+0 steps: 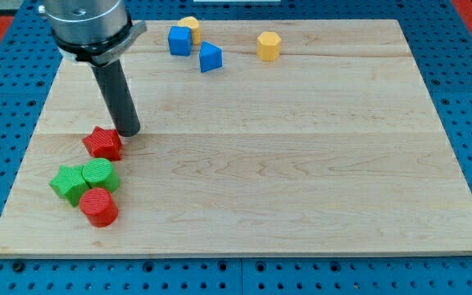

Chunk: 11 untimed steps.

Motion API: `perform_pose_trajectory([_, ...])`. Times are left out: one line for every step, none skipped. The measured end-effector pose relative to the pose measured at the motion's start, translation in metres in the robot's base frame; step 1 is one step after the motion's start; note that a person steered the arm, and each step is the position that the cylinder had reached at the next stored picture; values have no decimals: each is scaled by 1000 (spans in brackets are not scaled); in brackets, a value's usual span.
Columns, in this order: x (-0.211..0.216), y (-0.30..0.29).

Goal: Place yellow hexagon diagonally to the yellow heart

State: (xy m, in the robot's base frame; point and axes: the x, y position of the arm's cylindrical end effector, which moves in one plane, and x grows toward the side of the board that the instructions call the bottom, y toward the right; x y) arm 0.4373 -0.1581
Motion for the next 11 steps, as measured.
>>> perform_pose_trajectory([23, -25])
perform_pose_trajectory([21, -40])
perform_pose_trajectory([-52, -7])
perform_pose_trajectory([-122, -7])
perform_pose_trajectory([-190, 6])
perform_pose_trajectory([-236, 33])
perform_pose_trajectory([-244, 43])
perform_pose_trajectory([-220, 87])
perform_pose_trajectory([-207, 141])
perform_pose_trajectory([-205, 186])
perform_pose_trajectory([-203, 220])
